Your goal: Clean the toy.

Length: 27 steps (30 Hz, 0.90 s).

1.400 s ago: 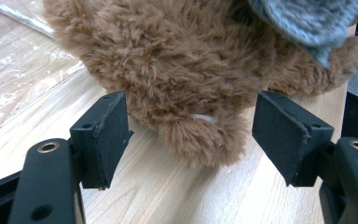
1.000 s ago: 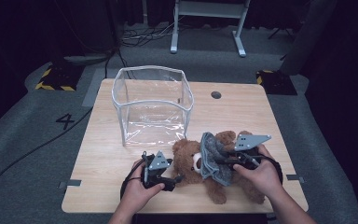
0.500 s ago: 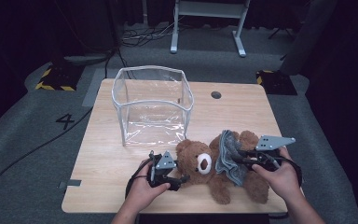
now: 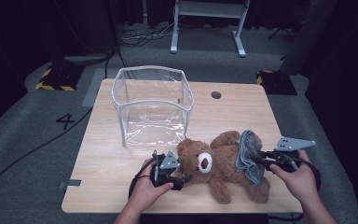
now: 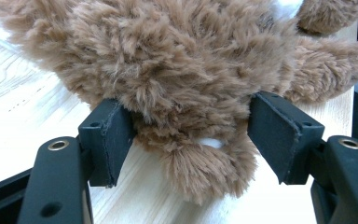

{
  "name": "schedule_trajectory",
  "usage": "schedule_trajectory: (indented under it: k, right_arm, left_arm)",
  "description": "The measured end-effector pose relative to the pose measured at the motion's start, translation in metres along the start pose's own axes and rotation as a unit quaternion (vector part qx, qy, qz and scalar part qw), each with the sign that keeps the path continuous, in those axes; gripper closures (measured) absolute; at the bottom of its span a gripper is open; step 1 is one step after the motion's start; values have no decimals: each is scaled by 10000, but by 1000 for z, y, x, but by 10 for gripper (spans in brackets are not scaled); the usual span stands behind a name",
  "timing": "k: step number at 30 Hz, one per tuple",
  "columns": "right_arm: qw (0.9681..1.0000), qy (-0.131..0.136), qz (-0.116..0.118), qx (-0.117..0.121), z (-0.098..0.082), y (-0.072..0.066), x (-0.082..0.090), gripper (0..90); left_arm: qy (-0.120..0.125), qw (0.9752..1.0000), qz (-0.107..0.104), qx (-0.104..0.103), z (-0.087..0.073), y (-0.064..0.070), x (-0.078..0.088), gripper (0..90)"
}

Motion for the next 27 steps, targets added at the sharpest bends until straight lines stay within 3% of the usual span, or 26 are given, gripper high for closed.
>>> schedule_trajectory:
  k: [8,12,16,19,23,27]
  right_arm:
    - [9993,-55,-292,-233,-16,12,14,740]
    - [9989,-10,-412,-232,-18,8,26,740]
    - [9992,107,-372,-31,-7,-7,34,739]
    - [9994,204,-195,198,5,-23,33,739]
    - [9976,301,151,601,25,-54,19,738]
    - [9933,321,518,986,43,-82,-1,738]
  left_arm:
    - [42,9999,-89,-56,8,-3,-8,316]
    - [65,10000,-67,-13,12,-5,-10,316]
    - [261,9997,0,4,16,-6,-8,331]
    - [265,9996,34,1,15,-6,-5,345]
    - [229,9997,112,-17,9,-6,-2,345]
    - [235,9996,164,57,1,-6,6,325]
Point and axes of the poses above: each handheld gripper's, and its own axes: x roughly backward along the jaws, z roughly out of its top, y roughly to its right, the point moved 3 cm from there along -x, roughly forward along the jaws, and after that the axes turned 10 degrees about -y, right-handed, at the moved point
